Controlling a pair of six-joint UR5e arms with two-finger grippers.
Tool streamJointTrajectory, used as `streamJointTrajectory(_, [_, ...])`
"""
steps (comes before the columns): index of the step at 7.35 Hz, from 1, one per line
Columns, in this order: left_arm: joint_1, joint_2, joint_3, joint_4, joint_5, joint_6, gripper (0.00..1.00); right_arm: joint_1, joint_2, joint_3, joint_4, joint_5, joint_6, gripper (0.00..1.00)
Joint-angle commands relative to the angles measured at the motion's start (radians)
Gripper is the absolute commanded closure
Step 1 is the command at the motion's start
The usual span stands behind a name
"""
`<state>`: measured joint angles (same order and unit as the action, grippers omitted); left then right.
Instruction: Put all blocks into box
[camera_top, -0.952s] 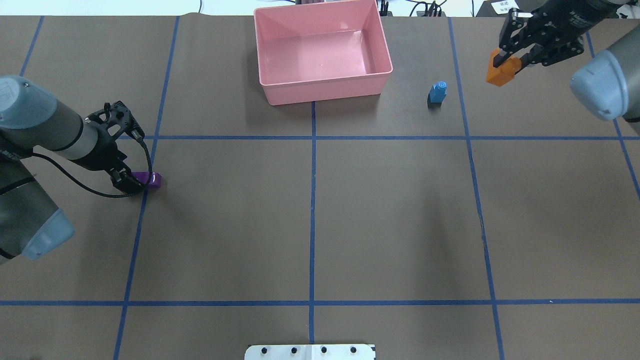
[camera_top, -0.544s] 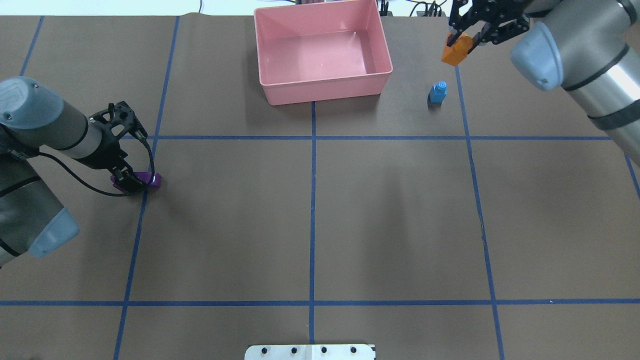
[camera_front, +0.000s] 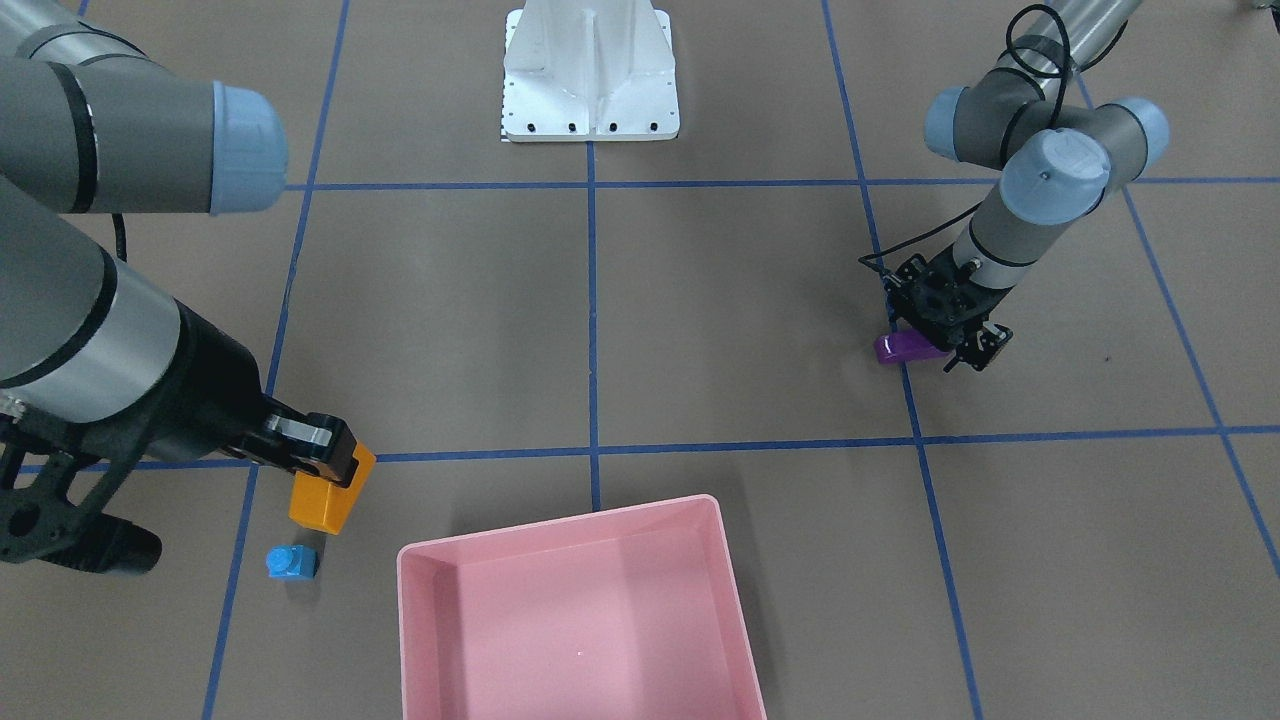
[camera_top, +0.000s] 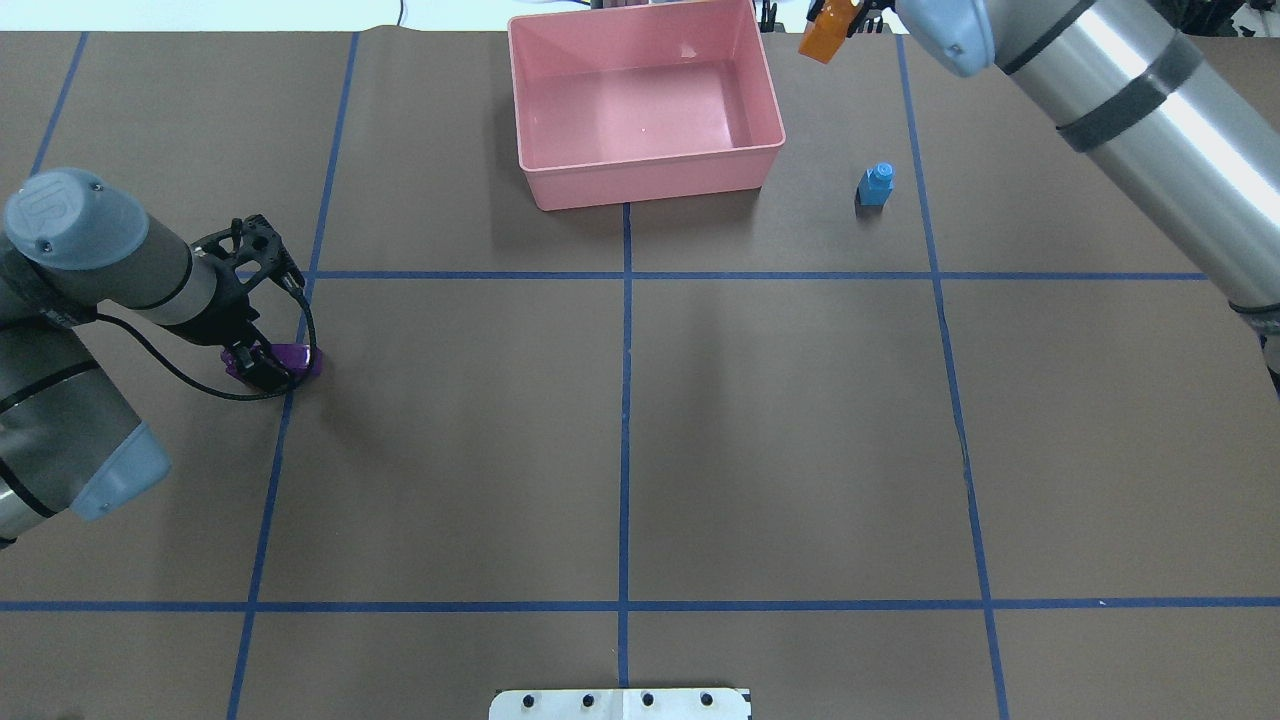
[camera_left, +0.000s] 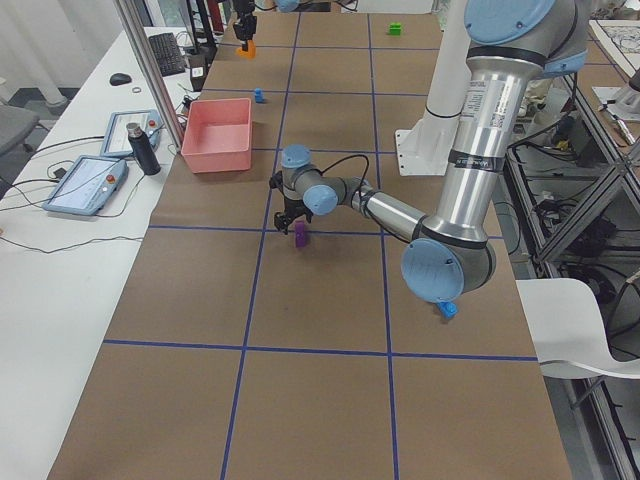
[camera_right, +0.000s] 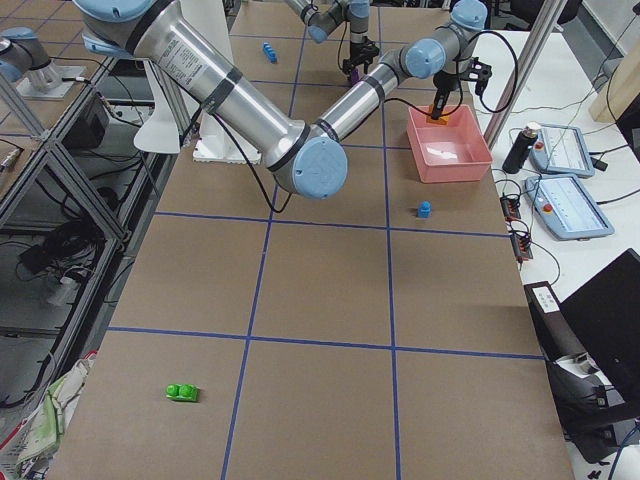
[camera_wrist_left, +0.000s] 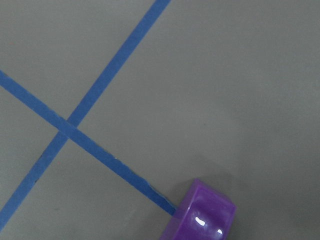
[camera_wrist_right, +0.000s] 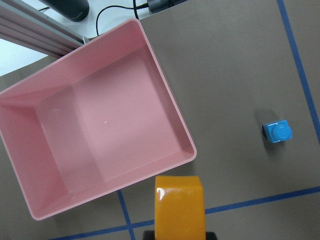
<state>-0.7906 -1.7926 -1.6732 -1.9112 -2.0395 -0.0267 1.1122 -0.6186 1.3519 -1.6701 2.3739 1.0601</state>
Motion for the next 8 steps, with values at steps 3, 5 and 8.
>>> streamJointTrajectory(3, [0.025,0.009,0.001,0.001,0.030,-0.001,0.04,-0.018,0.104,-0.206,0.148,-0.021,0.004,1.00])
streamJointTrajectory(5, [0.025,0.012,-0.002,0.001,0.030,-0.004,0.04,-0.047,0.120,-0.270,0.200,-0.044,0.004,1.00])
streamJointTrajectory(8, [0.027,0.013,-0.002,0.004,0.030,-0.006,0.04,-0.101,0.183,-0.438,0.300,-0.105,0.006,1.00])
